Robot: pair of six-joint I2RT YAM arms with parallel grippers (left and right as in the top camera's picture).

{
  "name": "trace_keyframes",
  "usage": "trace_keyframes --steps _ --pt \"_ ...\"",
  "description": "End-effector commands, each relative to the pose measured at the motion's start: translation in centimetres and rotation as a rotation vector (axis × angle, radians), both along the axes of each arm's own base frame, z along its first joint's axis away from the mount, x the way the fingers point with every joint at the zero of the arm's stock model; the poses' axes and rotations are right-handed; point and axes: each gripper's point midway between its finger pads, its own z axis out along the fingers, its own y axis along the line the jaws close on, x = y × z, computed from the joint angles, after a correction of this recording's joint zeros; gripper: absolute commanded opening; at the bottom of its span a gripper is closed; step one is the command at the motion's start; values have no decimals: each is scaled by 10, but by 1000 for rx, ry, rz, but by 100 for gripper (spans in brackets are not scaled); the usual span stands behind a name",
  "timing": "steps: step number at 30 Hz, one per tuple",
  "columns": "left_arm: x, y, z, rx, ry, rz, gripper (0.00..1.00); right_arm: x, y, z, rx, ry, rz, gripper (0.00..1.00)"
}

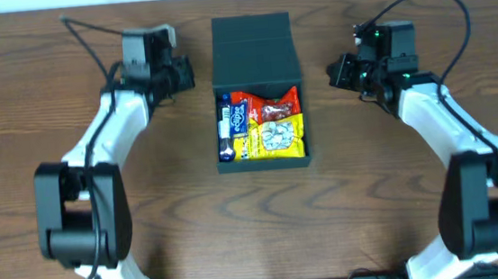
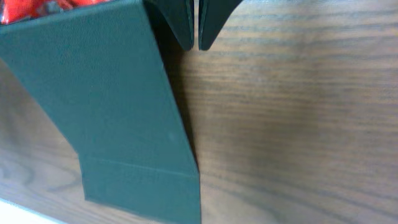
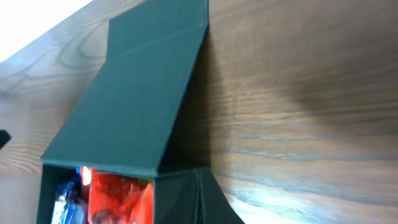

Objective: Pack container
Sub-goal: 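Raise both grippers to the box lid's left and right edges, then grip the lid with both grippers and swing it down closed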

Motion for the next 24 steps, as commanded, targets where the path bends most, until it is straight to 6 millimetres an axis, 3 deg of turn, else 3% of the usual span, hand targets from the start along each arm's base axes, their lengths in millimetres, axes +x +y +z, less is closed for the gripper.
trace_keyframes --steps 1,7,13,20,24 --pt "22 -3 1 -15 33 -14 5 4 15 -10 144 58 -9 2" --pt "42 -21 -28 -107 186 -34 6 20 26 -33 210 100 13 2" --pt "44 -28 -60 -270 339 19 6 49 31 -44 229 99 27 1" --pt "40 -30 -67 -308 380 18 6 51 33 -60 242 134 24 2" --pt "38 -38 -66 -336 383 -10 6 55 37 -54 259 103 47 2"
